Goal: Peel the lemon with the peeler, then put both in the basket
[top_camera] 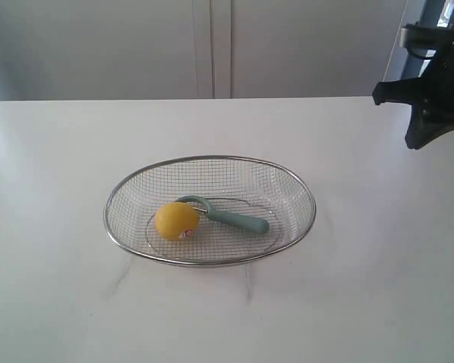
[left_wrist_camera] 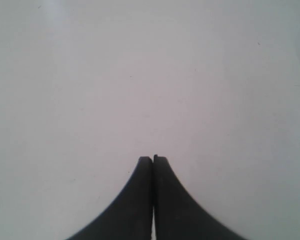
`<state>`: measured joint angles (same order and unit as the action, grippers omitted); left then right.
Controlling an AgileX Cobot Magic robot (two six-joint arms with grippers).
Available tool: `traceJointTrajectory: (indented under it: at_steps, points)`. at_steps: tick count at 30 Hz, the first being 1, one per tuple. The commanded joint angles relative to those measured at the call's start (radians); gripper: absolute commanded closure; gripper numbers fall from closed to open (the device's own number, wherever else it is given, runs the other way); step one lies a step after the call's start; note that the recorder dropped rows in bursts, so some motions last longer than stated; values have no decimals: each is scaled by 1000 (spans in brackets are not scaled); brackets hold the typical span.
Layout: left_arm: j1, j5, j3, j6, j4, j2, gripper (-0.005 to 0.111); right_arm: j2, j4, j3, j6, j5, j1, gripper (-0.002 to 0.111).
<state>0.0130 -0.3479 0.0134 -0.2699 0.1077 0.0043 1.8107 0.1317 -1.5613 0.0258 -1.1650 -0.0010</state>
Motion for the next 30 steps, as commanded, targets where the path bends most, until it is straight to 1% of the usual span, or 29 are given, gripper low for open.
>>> traceJointTrajectory:
  at_steps: [1, 3, 12, 30]
  points:
    - [-1, -13, -13, 105, -75, -4, 107, -4, -2, 6, -2, 29, -11, 108]
    - [-1, -11, -13, 148, -97, -4, 107, -4, -2, 6, -2, 42, -11, 108]
    - [-1, 8, -13, 224, -99, -4, 107, -4, -2, 6, -2, 73, -11, 108]
    - [-1, 10, -13, 230, -99, -4, 107, -4, -2, 6, -2, 73, -11, 108]
